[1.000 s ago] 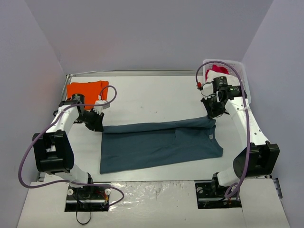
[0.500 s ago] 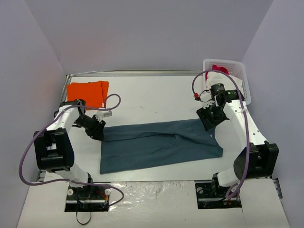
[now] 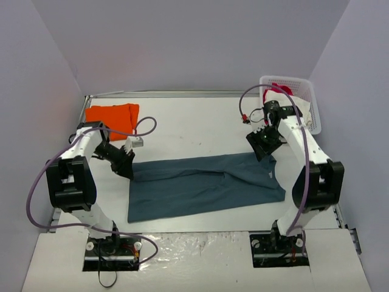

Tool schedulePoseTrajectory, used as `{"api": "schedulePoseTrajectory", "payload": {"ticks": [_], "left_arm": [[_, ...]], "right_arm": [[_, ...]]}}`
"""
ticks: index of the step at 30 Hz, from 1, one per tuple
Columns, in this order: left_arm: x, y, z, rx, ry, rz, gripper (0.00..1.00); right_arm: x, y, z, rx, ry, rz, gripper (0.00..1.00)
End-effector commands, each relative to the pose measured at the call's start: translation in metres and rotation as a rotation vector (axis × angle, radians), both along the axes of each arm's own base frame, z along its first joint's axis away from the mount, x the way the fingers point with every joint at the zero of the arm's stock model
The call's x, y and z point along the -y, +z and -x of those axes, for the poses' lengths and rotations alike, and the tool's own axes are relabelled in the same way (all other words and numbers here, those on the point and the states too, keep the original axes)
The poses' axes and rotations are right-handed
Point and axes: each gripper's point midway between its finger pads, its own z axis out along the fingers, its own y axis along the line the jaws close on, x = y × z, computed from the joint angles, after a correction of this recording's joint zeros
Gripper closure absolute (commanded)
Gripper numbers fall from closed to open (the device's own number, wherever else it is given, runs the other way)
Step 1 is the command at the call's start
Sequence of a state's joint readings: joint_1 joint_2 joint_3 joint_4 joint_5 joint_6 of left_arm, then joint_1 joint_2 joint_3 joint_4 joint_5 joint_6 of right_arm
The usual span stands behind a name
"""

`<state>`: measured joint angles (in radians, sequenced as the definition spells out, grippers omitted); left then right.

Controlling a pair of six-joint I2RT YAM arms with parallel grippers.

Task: Fold and stack the t-shirts
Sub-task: Fold the other side of the tshirt into a rectangle

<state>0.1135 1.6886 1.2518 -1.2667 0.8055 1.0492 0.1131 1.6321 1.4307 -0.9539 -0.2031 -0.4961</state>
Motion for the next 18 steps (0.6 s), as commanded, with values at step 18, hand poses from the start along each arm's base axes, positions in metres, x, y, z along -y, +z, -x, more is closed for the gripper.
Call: {"api": "schedulePoseTrajectory", "payload": {"ticks": [18], "left_arm": [[0.009,0.043,-0.006,0.134,0.163,0.048,0.92]], "right_arm": [[-0.061,-0.076,-0.046,-0.183,0.114,-0.122,0.65]]}}
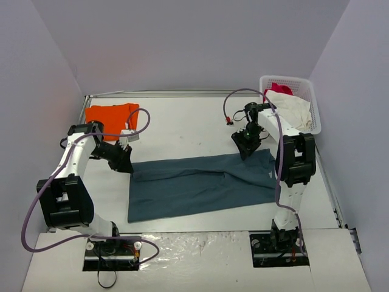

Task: Fold and stack the t-shirts
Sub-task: Fold the other side of the tshirt into a rectangle

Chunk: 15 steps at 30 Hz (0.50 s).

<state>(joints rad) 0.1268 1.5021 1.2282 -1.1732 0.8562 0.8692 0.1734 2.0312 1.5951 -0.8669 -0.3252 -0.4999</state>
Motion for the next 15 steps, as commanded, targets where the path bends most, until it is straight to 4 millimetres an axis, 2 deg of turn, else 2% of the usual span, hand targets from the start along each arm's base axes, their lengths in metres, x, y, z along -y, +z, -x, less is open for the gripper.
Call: {"api": "schedulePoseTrajectory", "payload": {"ticks": [1,9,15], "left_arm": [[0.003,0.003,0.003,-0.007,0.013,0.029,0.93],[0.004,-0.004,0.003,-0.029,0.017,0.039,0.95],[0.004,-0.008,0.004,-0.039,0.016,0.041,0.96]], "right_arm": [[-0.013,0.005,0.009,-0.03,0.039,-0.031,0.64],[-0.013,-0.011,0.024,-0.09,0.056,-0.019,0.64],[-0.009,-0.017,0.024,-0.093,0.049,0.005,0.64]]}}
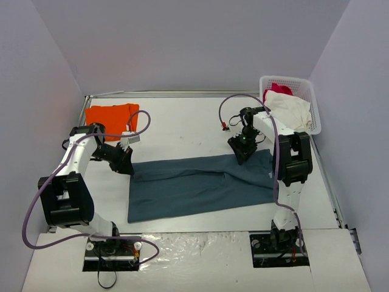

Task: Fold and stack the t-shirts
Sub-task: Fold the other side of the tshirt into a rectangle

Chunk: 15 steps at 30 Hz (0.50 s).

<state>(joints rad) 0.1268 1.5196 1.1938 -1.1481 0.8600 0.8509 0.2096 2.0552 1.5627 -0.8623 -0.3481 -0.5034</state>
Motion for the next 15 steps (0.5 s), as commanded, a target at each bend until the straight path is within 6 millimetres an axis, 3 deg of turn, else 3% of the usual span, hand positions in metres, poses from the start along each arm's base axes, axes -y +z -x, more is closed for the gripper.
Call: {"api": "schedulePoseTrajectory", "payload": {"ticks": [1,8,15], "left_arm": [[0.003,0.002,0.002,-0.002,0.002,0.032,0.96],[0.003,0.0,0.003,-0.006,0.0,0.032,0.98],[0.006,0.0,0.0,-0.011,0.004,0.051,0.98]], "right_arm": [[0.004,-0.004,0.011,-0.047,0.008,0.019,0.64],[0.003,-0.002,0.023,-0.063,0.018,0.013,0.67],[0.005,0.0,0.039,-0.089,0.03,0.008,0.76]]}}
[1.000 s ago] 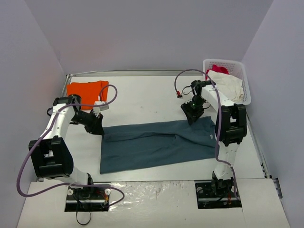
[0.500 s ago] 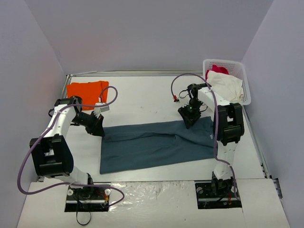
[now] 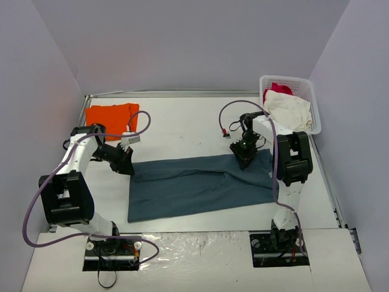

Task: Fold and stack the t-shirts
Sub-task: Fold the other side of the tshirt into a rectangle

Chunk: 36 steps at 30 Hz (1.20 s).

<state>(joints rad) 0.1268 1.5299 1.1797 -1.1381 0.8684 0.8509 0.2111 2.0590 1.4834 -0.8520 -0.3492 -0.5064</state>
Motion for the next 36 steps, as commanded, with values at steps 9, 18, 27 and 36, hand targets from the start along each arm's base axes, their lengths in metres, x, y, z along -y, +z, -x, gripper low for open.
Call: {"api": "schedulePoseTrajectory", "payload": {"ticks": [9,18,27,36], "left_arm": [[0.005,0.007,-0.001,0.014,0.009,0.043,0.98],[0.005,0.011,-0.001,0.026,0.017,0.041,0.97],[0.005,0.013,0.0,0.032,0.017,0.039,0.98],[0.005,0.012,-0.001,0.031,0.021,0.036,0.98]], "right_arm": [[-0.004,0.039,0.012,0.036,0.022,-0.026,1.0],[-0.023,0.075,0.036,0.054,0.082,-0.053,1.0],[-0.025,0.085,0.083,-0.011,0.201,-0.005,1.0],[-0.015,0.083,0.115,-0.094,0.294,0.036,0.49]]}}
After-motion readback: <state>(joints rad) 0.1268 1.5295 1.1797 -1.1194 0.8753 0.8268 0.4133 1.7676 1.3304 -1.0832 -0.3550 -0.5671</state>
